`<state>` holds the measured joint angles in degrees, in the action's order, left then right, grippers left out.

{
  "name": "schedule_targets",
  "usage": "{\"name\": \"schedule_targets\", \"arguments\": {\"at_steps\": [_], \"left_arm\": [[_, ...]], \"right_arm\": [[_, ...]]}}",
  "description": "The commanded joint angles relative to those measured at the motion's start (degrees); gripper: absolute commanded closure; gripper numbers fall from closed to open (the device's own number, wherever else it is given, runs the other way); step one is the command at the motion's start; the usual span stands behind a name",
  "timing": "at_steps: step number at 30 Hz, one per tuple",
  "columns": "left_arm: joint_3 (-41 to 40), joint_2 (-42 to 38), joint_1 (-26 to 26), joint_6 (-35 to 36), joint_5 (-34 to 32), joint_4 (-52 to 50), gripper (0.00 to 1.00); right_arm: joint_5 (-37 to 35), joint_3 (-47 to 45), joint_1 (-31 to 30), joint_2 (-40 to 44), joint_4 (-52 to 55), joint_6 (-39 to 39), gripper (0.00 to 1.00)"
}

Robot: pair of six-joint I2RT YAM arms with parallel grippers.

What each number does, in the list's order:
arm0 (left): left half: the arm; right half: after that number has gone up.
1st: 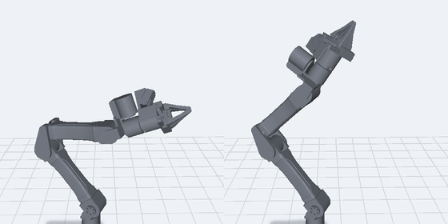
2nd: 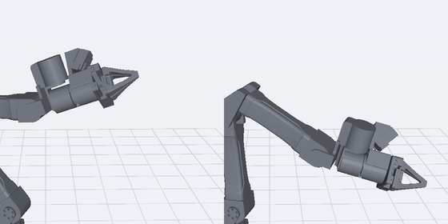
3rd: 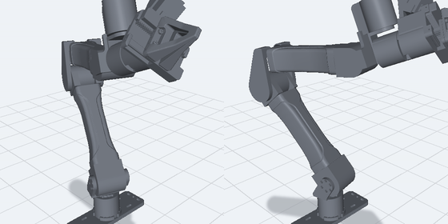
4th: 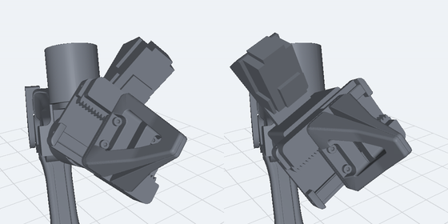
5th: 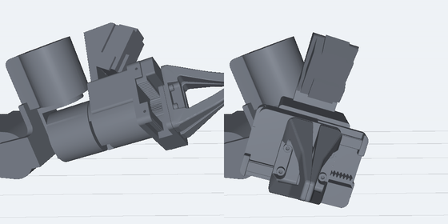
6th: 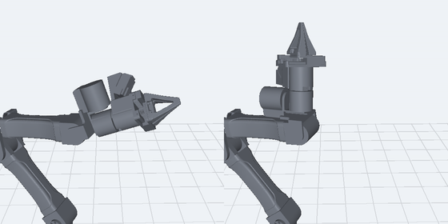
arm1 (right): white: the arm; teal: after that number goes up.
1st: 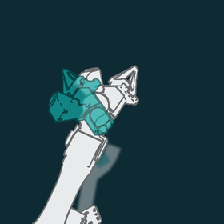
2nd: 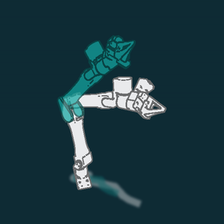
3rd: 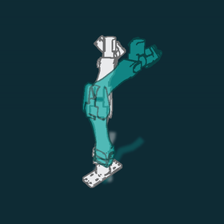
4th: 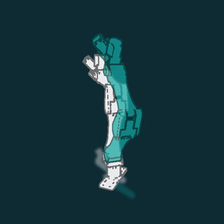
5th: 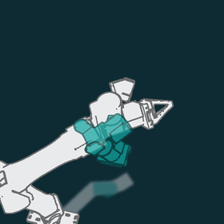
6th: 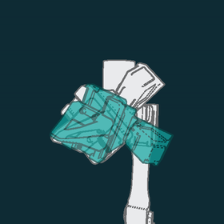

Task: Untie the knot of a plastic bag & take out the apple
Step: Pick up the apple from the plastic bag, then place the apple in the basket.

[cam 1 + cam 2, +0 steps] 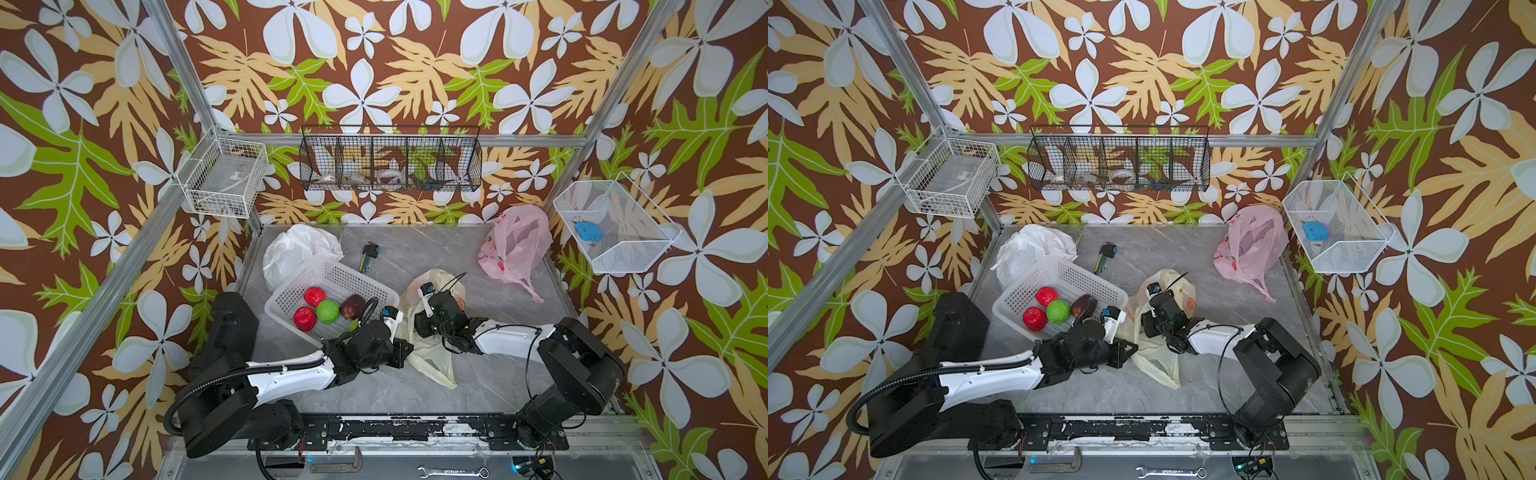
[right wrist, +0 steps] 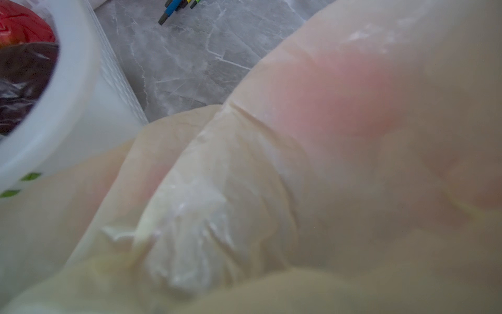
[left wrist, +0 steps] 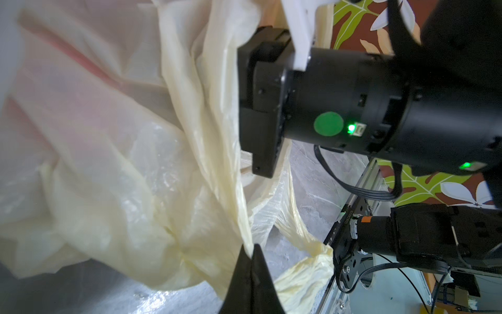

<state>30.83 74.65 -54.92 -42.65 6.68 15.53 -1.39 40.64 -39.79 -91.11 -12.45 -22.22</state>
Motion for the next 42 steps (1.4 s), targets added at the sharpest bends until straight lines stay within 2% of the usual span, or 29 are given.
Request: {"name": "schedule_targets", "arguments": {"at_steps": [1, 3, 7, 10, 17, 21, 24, 29, 33, 42], "left_arm": [[-0.3, -0.5, 0.2, -0.3, -0.7, 1.8, 1.0], [-0.8, -0.7, 0.4, -0.1, -1.5, 2.8, 1.0], [-2.8, -0.8, 3.6, -2.6, 2.1, 9.1, 1.0], [-1.7, -0.9, 4.6, -0.7, 0.3, 7.5, 1.0], [-2.0, -1.2, 4.8, 0.8, -1.8, 5.9, 1.0], [-3.0, -1.6, 4.8, 0.9, -0.4, 6.3, 1.0], [-4.1, -2.5, 3.9, 1.4, 0.1, 6.3, 1.0], [-8.3, -8.3, 1.0, 0.9, -3.0, 5.2, 1.0], [-12.6, -13.7, -0.6, -1.1, -5.2, 6.6, 1.0], [-19.5, -21.3, -1.5, -5.2, -5.9, 9.4, 1.0]], "right_arm": [[-0.2, -0.2, -0.4, 3.9, 3.1, -0.2, 0.56], [-2.7, -0.1, -1.2, 8.2, 8.4, -0.5, 0.56], [-4.1, 0.2, -3.1, 16.5, 18.1, -1.5, 0.56], [-6.5, -1.0, -4.8, 23.0, 23.3, -2.0, 0.56], [-3.5, -4.1, -6.2, 38.4, 28.5, -7.1, 0.57], [-2.8, -1.0, -6.2, 42.0, 30.3, -8.4, 0.57], [-3.1, 3.2, -6.1, 39.7, 30.6, -8.5, 0.57], [-4.3, 12.3, -6.1, 29.9, 30.0, -7.5, 0.57], [-1.4, 20.1, -6.2, 19.8, 28.9, -5.8, 0.57], [6.4, 33.1, -7.2, 0.0, 26.6, -2.7, 0.56]]}}
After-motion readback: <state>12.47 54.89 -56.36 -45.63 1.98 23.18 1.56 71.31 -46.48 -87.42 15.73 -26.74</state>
